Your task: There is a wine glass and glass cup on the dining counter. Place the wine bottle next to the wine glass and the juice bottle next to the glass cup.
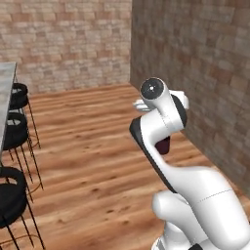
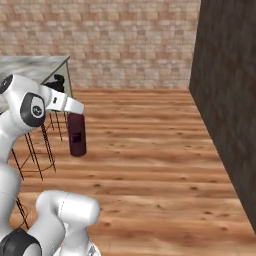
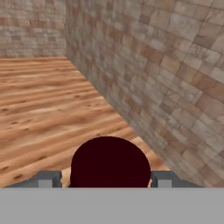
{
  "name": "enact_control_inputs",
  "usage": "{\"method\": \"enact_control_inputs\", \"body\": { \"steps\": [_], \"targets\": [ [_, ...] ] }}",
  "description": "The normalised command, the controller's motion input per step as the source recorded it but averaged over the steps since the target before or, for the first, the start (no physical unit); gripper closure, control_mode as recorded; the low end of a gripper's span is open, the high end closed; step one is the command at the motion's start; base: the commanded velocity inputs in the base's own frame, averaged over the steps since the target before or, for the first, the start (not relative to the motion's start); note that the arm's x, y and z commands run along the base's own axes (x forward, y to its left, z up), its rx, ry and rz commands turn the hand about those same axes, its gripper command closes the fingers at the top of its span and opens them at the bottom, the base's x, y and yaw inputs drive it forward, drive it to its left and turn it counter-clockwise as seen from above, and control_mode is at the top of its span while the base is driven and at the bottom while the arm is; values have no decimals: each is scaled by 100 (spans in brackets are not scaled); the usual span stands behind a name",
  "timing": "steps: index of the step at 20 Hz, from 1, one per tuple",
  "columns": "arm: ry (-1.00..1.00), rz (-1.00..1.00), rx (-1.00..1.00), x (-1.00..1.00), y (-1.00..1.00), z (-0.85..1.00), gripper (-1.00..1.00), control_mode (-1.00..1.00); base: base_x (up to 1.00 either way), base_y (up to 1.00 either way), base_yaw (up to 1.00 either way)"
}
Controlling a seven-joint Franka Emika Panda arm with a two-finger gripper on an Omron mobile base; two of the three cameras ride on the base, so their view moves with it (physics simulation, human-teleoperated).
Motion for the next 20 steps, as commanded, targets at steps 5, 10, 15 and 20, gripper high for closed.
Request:
{"method": "enact_control_inputs", "body": {
  "steps": [5, 10, 15, 20],
  "targets": [
    [0, 0, 0, 0, 0, 0, 100, 100, 88, -18, 7],
    [0, 0, 0, 0, 0, 0, 100, 100, 89, -17, 8],
    [0, 0, 0, 0, 0, 0, 100, 100, 88, -17, 8],
    [0, 0, 0, 0, 0, 0, 100, 100, 88, -17, 8]
  ]
}}
